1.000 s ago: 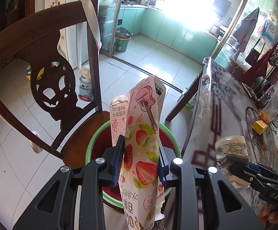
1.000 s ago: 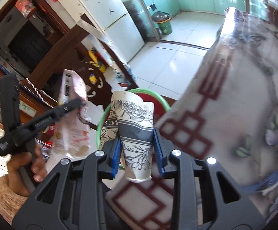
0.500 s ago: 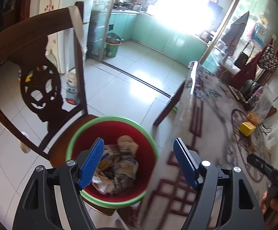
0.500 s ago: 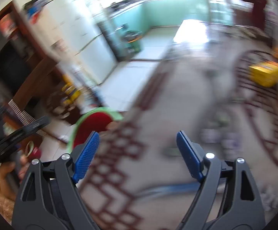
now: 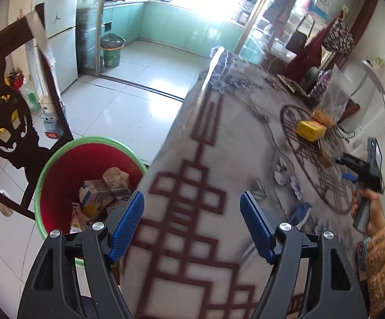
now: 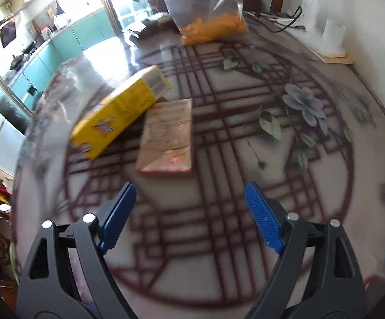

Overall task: Collect trash
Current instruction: 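Grasp the brown cigarette box with the right tool, then grasp the yellow drink carton with the left tool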

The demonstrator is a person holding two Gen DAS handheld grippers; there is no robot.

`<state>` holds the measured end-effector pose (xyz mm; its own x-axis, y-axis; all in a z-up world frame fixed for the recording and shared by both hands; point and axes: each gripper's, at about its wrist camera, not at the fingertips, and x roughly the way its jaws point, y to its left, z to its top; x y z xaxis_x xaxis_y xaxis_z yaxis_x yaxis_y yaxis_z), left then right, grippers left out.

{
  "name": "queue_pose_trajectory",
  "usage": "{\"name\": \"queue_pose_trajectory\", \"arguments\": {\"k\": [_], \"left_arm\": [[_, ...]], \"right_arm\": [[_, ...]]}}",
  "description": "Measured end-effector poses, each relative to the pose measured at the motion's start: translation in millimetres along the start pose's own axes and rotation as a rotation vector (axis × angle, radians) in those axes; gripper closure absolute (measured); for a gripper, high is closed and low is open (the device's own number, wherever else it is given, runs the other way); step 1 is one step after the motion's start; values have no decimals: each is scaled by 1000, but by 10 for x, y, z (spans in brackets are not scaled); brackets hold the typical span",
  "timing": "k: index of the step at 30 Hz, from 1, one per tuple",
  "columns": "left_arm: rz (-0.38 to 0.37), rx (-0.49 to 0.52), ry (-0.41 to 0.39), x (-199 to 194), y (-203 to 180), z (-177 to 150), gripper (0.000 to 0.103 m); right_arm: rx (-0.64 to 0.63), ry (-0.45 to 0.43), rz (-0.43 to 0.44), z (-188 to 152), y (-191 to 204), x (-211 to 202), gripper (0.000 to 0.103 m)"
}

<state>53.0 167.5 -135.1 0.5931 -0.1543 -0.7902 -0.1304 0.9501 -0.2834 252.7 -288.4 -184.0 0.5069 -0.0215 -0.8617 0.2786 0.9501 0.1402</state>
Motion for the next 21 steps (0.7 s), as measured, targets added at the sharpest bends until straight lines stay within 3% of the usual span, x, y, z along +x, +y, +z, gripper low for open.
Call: {"name": "queue_pose_trajectory", "arguments": {"k": [7,8,9,10,12,16,21], "left_arm": [[-2,65,20,94,-284,-29,32],[-1,75,19,94,-307,-24,32],[3,89,18,98,-345,-30,32],[6,97,19,105,-368,-32,32],[3,104,29,145,-420,-19,32],[-33,123,37,253,-647,70,32],[-88,244,41,545,-1323,264,31]], "right_arm": [[-52,14,-22,150,201,370,21],[-59,4,-34,171,197,407,27],[-68,0,-41,190,208,422,42],[-86,-7,-44,207,215,411,50],[-94,6,-20,213,202,363,50],[-65,11,68,135,5,16,50],[-35,24,170,-280,-400,-740,50]]}}
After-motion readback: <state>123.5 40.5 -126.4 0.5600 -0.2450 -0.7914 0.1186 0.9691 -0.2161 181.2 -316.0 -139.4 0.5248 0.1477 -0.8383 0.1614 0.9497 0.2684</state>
